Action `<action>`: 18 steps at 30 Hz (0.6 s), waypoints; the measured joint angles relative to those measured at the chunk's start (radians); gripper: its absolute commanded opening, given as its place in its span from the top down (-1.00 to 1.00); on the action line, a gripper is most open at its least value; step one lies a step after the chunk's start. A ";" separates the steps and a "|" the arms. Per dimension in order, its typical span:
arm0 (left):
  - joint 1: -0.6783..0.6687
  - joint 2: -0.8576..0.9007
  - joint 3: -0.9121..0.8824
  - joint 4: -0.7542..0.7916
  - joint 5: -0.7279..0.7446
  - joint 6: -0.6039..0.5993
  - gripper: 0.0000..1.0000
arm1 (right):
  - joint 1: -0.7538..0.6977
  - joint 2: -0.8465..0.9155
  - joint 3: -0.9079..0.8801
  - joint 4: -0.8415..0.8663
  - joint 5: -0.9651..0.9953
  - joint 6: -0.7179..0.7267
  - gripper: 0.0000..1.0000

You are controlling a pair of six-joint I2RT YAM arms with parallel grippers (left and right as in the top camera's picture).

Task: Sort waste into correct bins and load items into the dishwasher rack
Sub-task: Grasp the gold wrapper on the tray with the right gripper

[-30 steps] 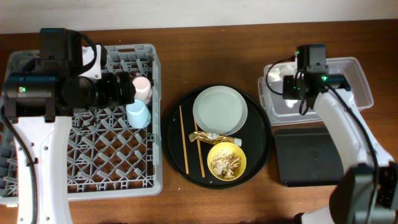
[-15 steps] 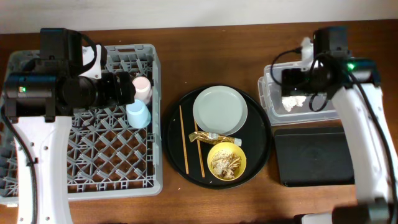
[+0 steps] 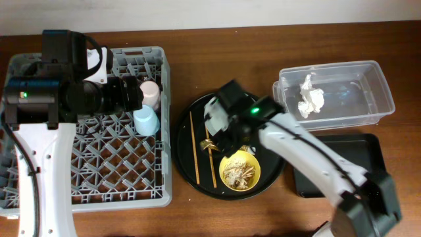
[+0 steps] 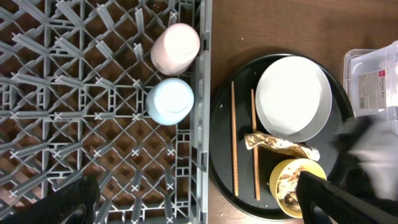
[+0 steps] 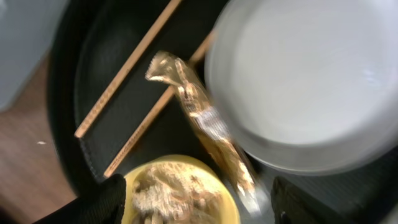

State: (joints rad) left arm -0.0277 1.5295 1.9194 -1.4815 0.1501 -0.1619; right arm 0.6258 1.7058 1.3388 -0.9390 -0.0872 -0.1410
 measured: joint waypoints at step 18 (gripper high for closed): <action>0.000 0.000 0.000 0.000 0.000 0.000 -0.99 | 0.026 0.209 -0.049 0.148 0.022 -0.042 0.92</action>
State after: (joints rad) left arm -0.0277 1.5295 1.9194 -1.4811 0.1501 -0.1619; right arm 0.6514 1.9144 1.2900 -0.7910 -0.0650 -0.1833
